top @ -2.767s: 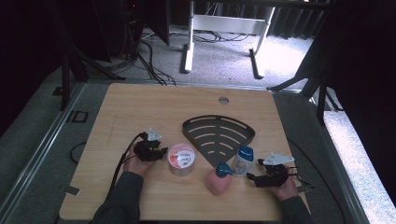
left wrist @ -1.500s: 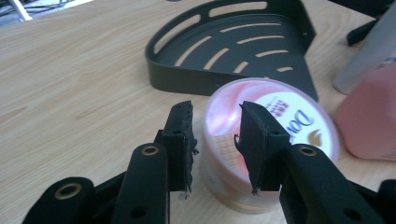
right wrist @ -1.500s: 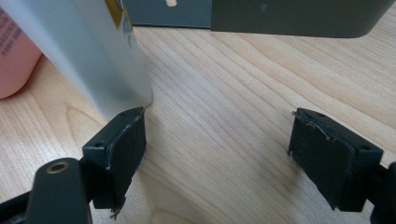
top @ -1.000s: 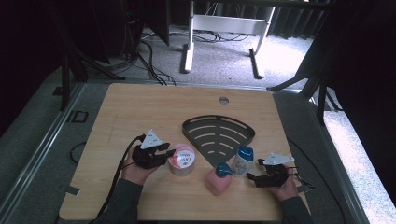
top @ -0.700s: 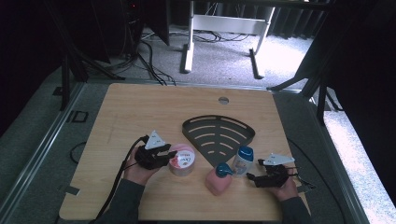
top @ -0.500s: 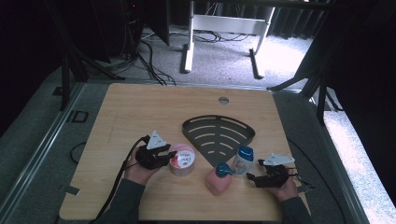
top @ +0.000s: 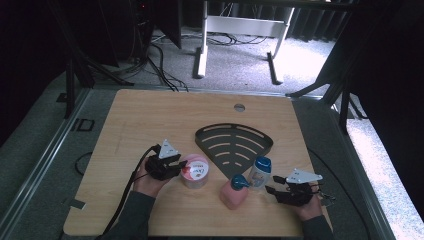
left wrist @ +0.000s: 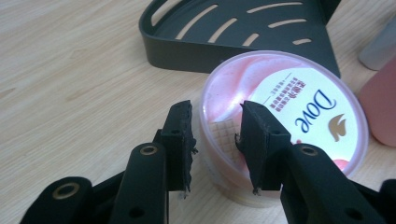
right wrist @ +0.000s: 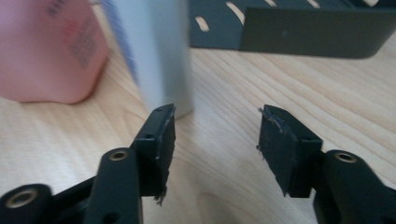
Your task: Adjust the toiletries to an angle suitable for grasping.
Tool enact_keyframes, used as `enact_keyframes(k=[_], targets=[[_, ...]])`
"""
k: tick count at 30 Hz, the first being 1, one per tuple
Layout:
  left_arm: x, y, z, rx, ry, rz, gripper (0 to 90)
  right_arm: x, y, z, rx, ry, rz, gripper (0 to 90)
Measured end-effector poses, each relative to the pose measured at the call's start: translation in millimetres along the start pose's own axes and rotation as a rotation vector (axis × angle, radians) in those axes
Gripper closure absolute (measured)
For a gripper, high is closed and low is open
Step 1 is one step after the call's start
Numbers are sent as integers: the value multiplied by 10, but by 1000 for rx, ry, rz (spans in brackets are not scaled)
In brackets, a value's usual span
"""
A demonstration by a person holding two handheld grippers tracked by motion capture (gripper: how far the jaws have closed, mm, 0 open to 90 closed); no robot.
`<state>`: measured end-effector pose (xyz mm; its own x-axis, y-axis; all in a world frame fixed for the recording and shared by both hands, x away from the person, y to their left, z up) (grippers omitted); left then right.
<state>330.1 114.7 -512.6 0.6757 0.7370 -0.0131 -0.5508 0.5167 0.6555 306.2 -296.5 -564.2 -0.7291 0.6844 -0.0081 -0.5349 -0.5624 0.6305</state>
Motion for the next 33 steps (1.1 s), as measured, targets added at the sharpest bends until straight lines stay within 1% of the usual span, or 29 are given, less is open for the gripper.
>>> enact_keyframes(k=[2, 3, 4, 6, 7, 8, 9, 10, 11, 12, 13, 14, 15, 16, 17, 18, 19, 20, 21, 22, 23, 24, 25, 26, 27, 29, 30, 32, 33], targets=[[6, 0, 0, 2, 1, 4, 636, 22, 25, 6, -5, 8, -2, 481], [11, -1, 0, 0, 3, 9, 637, 84, 78, 11, -20, 22, -7, 511], [14, -3, 0, -2, 6, 8, 639, 100, 95, 12, -23, 27, -5, 526], [24, -6, 0, -3, 17, -4, 640, 122, 116, 12, -24, 32, -6, 544], [36, -5, 0, 2, 21, -15, 657, 167, 159, 15, -32, 47, -8, 581], [44, -8, 1, 0, 37, -29, 657, 167, 159, 15, -32, 47, -8, 581], [55, -8, 1, 2, 44, -41, 672, 215, 197, 30, -46, 56, -8, 610], [62, -9, 0, 2, 51, -50, 672, 215, 197, 30, -46, 56, -8, 610], [66, -10, 0, 2, 53, -53, 674, 242, 215, 39, -57, 63, -6, 623], [64, -9, 1, 3, 53, -59, 682, 300, 245, 59, -76, 77, -5, 655], [64, -9, 1, 3, 53, -59, 688, 330, 256, 68, -84, 84, -5, 674], [65, -10, 0, 1, 53, -62, 688, 330, 256, 68, -84, 84, -5, 674], [69, -10, 0, 1, 54, -69, 691, 363, 267, 78, -92, 88, -6, 698], [71, -11, -1, 0, 55, -74, 705, 425, 287, 102, -104, 103, -2, 754], [75, -14, -1, -1, 58, -76, 705, 425, 287, 102, -104, 103, -2, 754], [92, -26, 0, -7, 74, -87, 710, 501, 288, 138, -123, 108, 22, 772], [92, -26, 0, -7, 74, -87, 710, 501, 288, 138, -123, 108, 22, 772], [104, -34, 0, -10, 89, -96, 710, 526, 284, 150, -126, 103, 37, 772], [118, -43, 0, -15, 104, -106, 709, 595, 263, 191, -142, 103, 49, 775], [126, -51, 1, -19, 111, -112, 709, 595, 263, 191, -142, 103, 49, 775], [130, -54, 1, -20, 111, -116, 709, 684, 232, 232, -137, 122, 54, 777], [127, -58, 2, -24, 108, -110, 709, 726, 213, 252, -141, 127, 65, 777], [127, -58, 2, -24, 108, -110, 712, 765, 196, 268, -144, 137, 67, 778], [126, -59, 3, -25, 107, -114, 712, 765, 196, 268, -144, 137, 67, 778], [127, -60, 3, -27, 107, -126, 747, 844, 162, 298, -142, 159, 72, 776], [138, -57, 1, -23, 110, -135, 752, 861, 156, 306, -145, 163, 73, 773], [146, -52, -1, -21, 114, -137, 784, 903, 141, 324, -148, 171, 78, 771], [156, -38, -4, -18, 105, -132, 802, 914, 137, 329, -150, 176, 76, 767], [156, -26, -6, -14, 94, -117, 864, 940, 126, 341, -158, 176, 81, 765]])
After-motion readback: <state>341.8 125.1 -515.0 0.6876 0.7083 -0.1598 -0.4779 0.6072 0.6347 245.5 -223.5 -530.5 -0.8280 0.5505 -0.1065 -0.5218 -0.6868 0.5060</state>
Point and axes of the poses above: each handheld gripper's, and its own axes: y roughly backward along the jaws, z roughly out of its top, x roughly to its left, the point moved 3 cm from there along -y, roughly forward along the jaws, and after that the axes turned 2 degrees about -z, right-handed, at the moved point
